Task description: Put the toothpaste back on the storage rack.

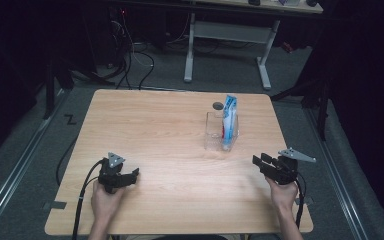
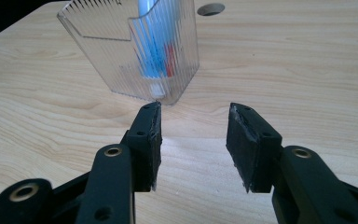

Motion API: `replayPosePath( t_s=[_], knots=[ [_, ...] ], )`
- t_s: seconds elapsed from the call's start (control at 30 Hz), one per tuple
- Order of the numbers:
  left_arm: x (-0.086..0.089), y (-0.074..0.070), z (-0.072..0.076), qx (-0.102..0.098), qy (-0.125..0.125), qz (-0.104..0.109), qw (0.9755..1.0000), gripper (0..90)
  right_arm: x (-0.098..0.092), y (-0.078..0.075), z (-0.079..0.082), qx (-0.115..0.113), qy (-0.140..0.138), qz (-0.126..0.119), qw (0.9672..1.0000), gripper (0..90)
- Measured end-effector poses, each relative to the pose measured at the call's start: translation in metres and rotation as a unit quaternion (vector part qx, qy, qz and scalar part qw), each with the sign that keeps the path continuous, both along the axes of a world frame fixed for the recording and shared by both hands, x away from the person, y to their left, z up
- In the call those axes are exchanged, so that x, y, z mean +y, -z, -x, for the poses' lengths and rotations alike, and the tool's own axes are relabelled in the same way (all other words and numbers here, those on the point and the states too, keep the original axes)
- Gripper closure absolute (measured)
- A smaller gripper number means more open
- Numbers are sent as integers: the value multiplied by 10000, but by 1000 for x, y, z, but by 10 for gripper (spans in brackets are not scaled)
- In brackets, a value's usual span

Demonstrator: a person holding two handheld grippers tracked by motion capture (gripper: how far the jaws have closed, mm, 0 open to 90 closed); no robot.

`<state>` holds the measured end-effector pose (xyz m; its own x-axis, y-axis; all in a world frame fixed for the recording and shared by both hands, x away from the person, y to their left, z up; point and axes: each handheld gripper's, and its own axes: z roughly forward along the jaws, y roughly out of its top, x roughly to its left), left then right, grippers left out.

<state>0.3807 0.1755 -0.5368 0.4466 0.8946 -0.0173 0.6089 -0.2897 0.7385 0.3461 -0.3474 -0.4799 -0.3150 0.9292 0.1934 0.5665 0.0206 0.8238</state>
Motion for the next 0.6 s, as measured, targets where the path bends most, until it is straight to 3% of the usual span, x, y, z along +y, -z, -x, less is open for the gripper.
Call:
replayPosePath(
  t_s=[0.6],
  knots=[
    [0, 0, 0, 0, 1, 0, 10000, 239, 12, 22, -14, 275, 77, 356, 9990, 530]
  ],
)
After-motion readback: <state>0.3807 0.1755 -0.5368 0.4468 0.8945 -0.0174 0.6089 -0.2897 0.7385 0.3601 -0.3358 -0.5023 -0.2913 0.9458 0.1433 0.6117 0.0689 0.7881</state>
